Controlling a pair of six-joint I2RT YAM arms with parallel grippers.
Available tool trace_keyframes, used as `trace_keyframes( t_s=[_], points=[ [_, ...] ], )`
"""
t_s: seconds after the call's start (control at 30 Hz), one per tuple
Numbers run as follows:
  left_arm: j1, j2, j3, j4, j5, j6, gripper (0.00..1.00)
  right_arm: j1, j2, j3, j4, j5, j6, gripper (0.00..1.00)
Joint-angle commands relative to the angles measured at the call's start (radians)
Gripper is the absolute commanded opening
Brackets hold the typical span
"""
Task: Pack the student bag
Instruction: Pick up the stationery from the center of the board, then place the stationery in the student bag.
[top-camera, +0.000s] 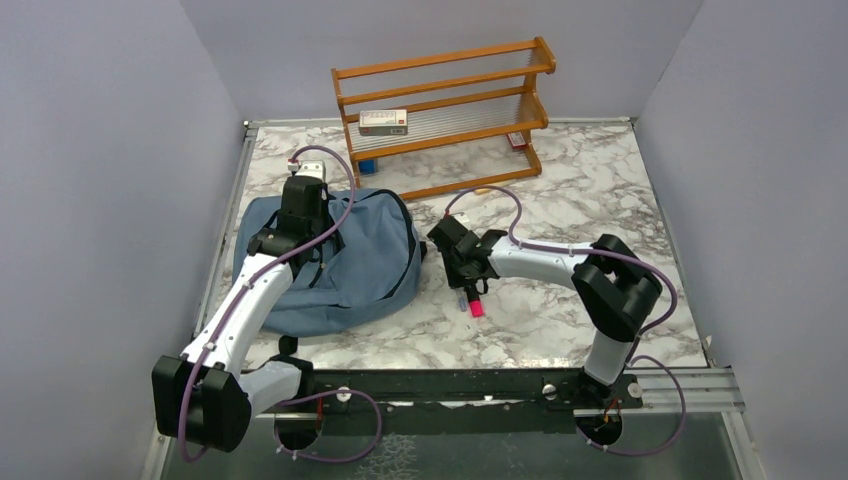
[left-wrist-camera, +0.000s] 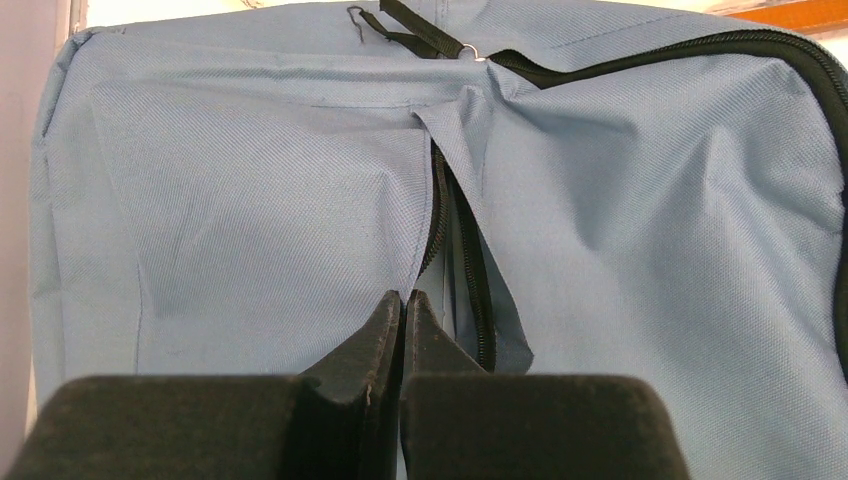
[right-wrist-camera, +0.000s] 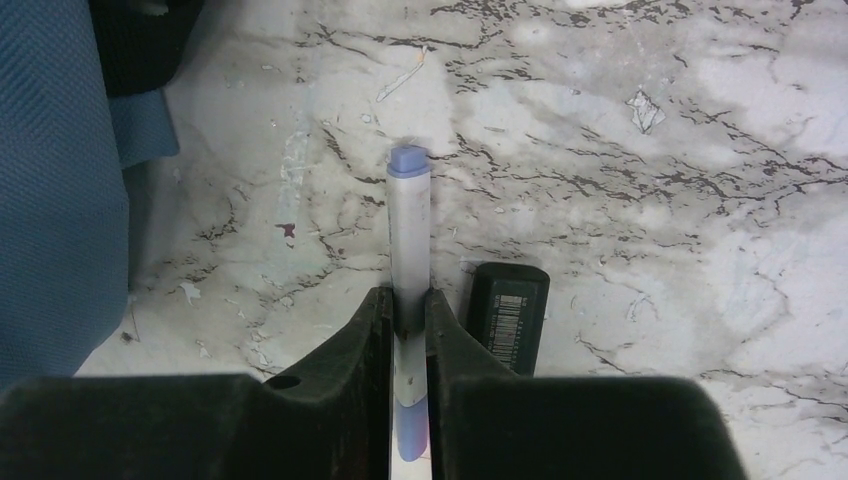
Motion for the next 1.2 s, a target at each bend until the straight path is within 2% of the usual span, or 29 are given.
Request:
trace_keyframes(
  t_s=[0.0, 0.13, 0.37, 0.53, 0.67, 0.77, 0.93, 1.17],
  points=[
    [0.000, 0.001, 0.023, 0.064, 0.045, 0.000, 0.00, -0.002, 0.020, 0.010, -0.057, 0.001, 0.000, 0.10],
    [0.000, -0.005, 0.020, 0.064, 0.041, 0.005, 0.00, -0.002, -0.024, 0.043, -0.069, 0.009, -0.010, 0.02],
    [0.000, -0.025, 0.013, 0.063, 0.031, 0.018, 0.00, -0.002, -0.149, 0.151, -0.056, 0.061, -0.022, 0.01],
    [0.000, -0.027, 0.017, 0.062, 0.046, 0.019, 0.00, -0.002, -0.229, 0.181, 0.099, 0.060, -0.027, 0.01],
    [0.000, -0.030, 0.021, 0.060, 0.068, 0.028, 0.00, -0.002, -0.241, 0.193, 0.267, -0.074, 0.006, 0.01],
    [0.000, -0.027, 0.023, 0.056, 0.057, 0.033, 0.00, -0.002, -0.185, 0.244, 0.355, -0.210, 0.064, 0.00],
    [0.000, -0.036, 0.027, 0.050, 0.061, 0.036, 0.00, -0.002, -0.003, 0.362, 0.435, -0.459, 0.185, 0.01],
    [0.000, -0.057, 0.014, 0.043, 0.069, 0.031, 0.00, 0.000, 0.226, 0.506, 0.532, -0.664, 0.324, 0.01]
  ],
)
